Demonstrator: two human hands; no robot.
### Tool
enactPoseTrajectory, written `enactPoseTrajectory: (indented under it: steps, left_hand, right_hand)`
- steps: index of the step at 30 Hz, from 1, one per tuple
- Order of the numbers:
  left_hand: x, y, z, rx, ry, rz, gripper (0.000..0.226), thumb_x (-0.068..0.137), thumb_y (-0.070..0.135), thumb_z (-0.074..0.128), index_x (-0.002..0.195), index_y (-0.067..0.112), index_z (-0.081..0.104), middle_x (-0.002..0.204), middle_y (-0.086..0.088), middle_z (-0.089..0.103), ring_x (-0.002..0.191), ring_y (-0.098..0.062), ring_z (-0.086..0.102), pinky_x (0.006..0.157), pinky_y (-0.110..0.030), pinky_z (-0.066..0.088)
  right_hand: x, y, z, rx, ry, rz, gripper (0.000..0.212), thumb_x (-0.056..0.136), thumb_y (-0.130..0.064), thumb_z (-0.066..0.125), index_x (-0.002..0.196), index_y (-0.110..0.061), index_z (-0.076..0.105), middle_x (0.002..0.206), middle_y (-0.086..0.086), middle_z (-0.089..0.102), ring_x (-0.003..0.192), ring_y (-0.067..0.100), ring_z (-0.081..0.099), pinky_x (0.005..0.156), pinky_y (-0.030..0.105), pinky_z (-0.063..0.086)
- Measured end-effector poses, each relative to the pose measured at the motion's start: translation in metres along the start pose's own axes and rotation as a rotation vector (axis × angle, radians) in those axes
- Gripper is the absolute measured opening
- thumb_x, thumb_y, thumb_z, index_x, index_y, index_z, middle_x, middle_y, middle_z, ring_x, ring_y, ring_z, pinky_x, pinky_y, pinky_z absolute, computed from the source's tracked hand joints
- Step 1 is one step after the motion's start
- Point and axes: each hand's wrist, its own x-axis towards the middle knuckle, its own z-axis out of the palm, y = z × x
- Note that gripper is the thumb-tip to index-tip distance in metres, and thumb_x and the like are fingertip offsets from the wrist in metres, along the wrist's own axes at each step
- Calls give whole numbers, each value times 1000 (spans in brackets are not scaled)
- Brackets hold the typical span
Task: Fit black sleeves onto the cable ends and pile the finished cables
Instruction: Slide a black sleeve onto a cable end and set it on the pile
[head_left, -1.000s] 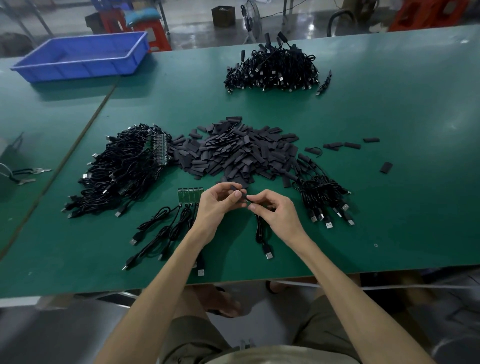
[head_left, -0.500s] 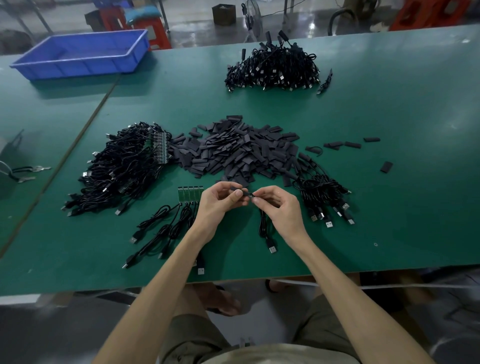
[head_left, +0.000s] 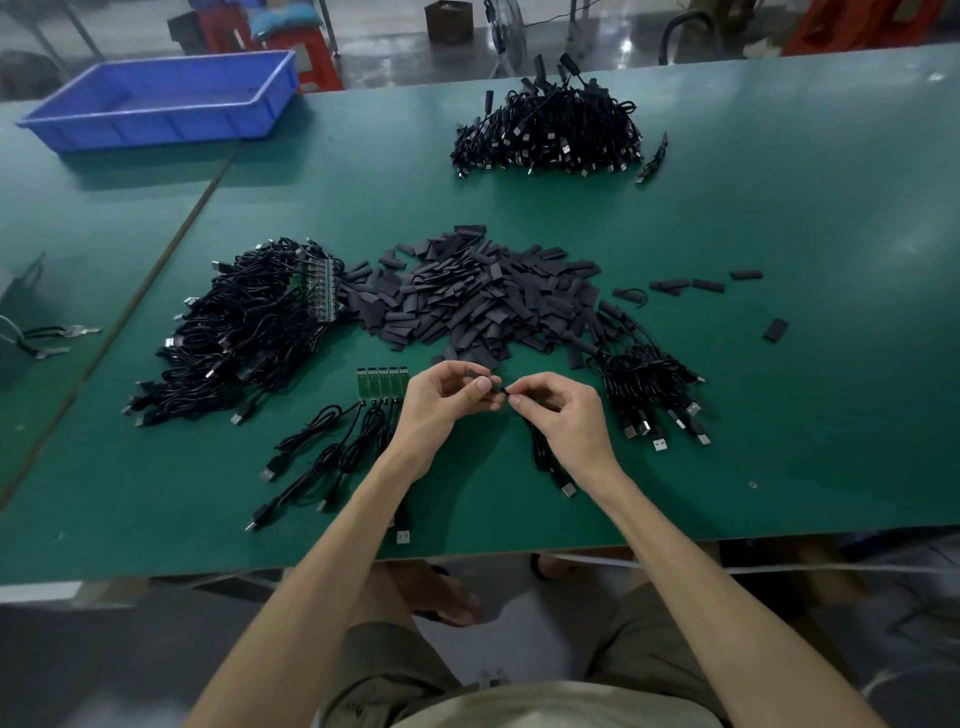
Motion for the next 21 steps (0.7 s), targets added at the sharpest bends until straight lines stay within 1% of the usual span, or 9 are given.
enactPoseTrajectory:
  steps: [10, 13, 16, 19, 21]
  left_hand:
    - [-1, 1, 0, 51, -20, -12, 21, 95, 4, 67, 111, -8, 63, 98, -19, 76, 83, -30, 74, 82, -34, 61]
    - [-1, 3, -2, 88, -52, -11, 18, 96, 4, 66, 108, -9, 62, 93, -20, 74, 81, -29, 73, 80, -32, 60]
    - [2, 6, -7, 195, -114, -28, 17, 97, 8, 67, 107, -5, 66, 91, -20, 73, 80, -28, 72, 78, -31, 59]
    - [4, 8, -14, 374, -161, -8, 15, 97, 14, 68, 109, 5, 71, 83, -16, 74, 66, -25, 67, 70, -30, 58]
    - [4, 7, -16, 416, -156, 12, 14, 96, 13, 68, 108, 7, 74, 78, -15, 72, 59, -22, 63, 65, -28, 56]
  right_hand:
    - [-2, -1, 1, -28, -5, -9, 7, 90, -7, 77, 95, -11, 80, 88, -3, 79, 86, 14, 74, 83, 30, 60]
    - [-3, -1, 0, -47, -8, -18, 7, 91, -8, 76, 96, -11, 80, 87, -4, 78, 85, 14, 73, 81, 28, 59]
    - [-3, -2, 0, -78, -19, -19, 6, 93, -10, 76, 97, -12, 79, 88, -4, 77, 85, 12, 72, 80, 24, 57]
    - [-3, -3, 0, -114, -32, -25, 6, 93, -10, 75, 97, -13, 78, 89, -4, 76, 83, 10, 71, 79, 22, 56]
    - [-3, -3, 0, -127, -39, -25, 6, 93, -9, 75, 97, -12, 78, 89, -4, 76, 83, 12, 70, 78, 25, 57]
